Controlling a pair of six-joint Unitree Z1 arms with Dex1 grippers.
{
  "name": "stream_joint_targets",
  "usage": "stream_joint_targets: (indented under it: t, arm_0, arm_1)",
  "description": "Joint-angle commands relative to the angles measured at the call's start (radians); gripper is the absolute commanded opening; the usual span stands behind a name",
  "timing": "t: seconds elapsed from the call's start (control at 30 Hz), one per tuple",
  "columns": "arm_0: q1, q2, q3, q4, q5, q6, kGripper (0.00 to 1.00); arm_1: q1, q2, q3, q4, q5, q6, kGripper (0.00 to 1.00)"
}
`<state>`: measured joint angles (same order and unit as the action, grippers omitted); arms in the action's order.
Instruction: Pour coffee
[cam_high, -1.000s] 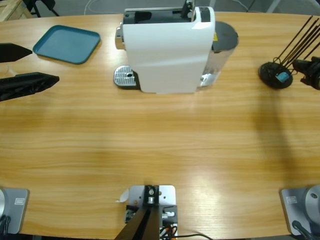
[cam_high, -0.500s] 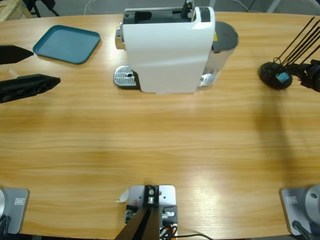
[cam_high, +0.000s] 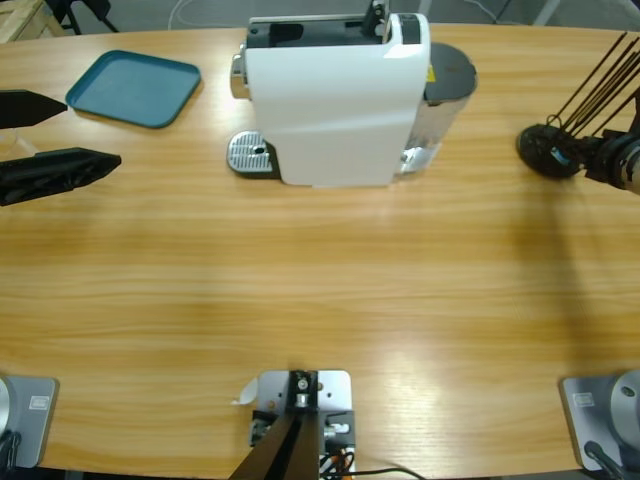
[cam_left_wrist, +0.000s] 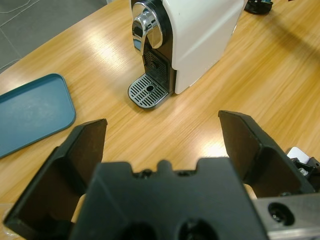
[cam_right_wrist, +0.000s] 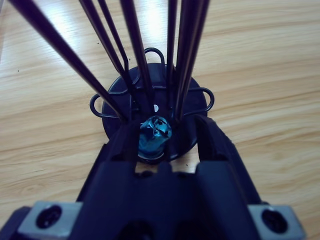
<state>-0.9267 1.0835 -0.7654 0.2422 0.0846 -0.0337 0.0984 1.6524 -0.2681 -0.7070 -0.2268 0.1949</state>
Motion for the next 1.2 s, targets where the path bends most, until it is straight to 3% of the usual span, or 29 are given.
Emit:
stream_joint_targets:
  t: [0.03, 0.17, 0.3, 0.43, 0.57, 1.2]
  arm_0:
    - [0.005, -0.016, 0.037, -0.009, 0.0, -0.018, 0.963]
    - [0.005, -0.016, 0.037, -0.009, 0.0, -0.018, 0.962]
    - [0.005, -0.016, 0.037, -0.009, 0.0, -0.018, 0.962]
    - [0.005, -0.016, 0.04, -0.009, 0.0, -0.018, 0.959]
    - [0.005, -0.017, 0.04, -0.009, 0.0, -0.018, 0.959]
    - [0.005, -0.002, 0.042, -0.012, -0.001, -0.025, 0.959]
  arm_1:
    - [-0.016, 0.06, 0.005, -0.029, 0.045, 0.015, 0.446]
    - [-0.016, 0.062, 0.006, -0.029, 0.05, 0.015, 0.421]
    - [-0.016, 0.054, 0.011, -0.031, 0.057, 0.01, 0.222]
    - [-0.016, 0.049, 0.013, -0.035, 0.06, 0.008, 0.166]
    - [-0.016, 0.032, 0.015, -0.037, 0.067, 0.0, 0.0]
    - [-0.016, -0.138, 0.001, 0.049, 0.088, 0.016, 0.0]
